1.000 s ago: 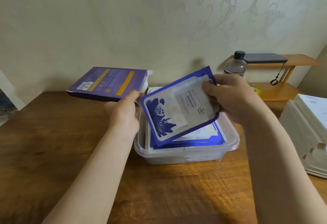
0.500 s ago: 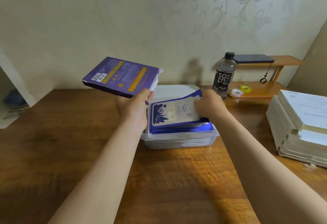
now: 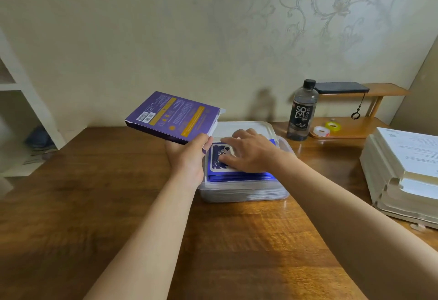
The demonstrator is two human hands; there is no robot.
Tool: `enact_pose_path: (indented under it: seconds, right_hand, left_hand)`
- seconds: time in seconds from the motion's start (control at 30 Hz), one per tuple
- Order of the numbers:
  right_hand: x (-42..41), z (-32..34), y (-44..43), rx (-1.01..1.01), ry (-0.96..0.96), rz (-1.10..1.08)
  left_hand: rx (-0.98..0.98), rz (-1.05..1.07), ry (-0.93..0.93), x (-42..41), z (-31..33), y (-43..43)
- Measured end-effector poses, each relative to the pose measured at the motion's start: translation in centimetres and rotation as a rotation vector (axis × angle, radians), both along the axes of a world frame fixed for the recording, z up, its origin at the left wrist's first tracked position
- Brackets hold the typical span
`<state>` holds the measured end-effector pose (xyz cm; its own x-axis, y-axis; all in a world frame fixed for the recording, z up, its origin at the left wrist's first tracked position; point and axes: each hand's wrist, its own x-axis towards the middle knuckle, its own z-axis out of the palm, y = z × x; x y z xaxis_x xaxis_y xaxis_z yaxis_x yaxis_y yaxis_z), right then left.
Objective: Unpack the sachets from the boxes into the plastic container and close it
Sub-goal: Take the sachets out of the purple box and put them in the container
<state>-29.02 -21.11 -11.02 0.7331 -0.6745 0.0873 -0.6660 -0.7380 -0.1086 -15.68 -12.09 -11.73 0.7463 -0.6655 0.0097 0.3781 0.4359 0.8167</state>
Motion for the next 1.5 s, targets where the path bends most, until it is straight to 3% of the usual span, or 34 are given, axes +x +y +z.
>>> enact_pose_path:
  seconds: [0.4, 0.97, 1.17, 1.5]
  right_hand:
    - [-0.7, -0.9, -1.1, 0.057, 0.081, 0.171]
    - [-0.4, -2.5, -1.6, 0.004, 0.195, 0.179]
    - [-0.3, -1.3, -1.4, 0.043, 0.17, 0.2]
    - [1.6, -1.5, 0.1, -0.055, 0.18, 0.264]
  left_hand:
    - [0.042, 0.02, -0.068, -0.2, -0.1, 0.0]
    - [0.103, 0.041, -0.146, -0.1, -0.6, -0.2]
    - [0.074, 0.04, -0.133, -0.2, -0.4, 0.1]
    - [0.053, 0.033, -0.151, -0.2, -0.5, 0.1]
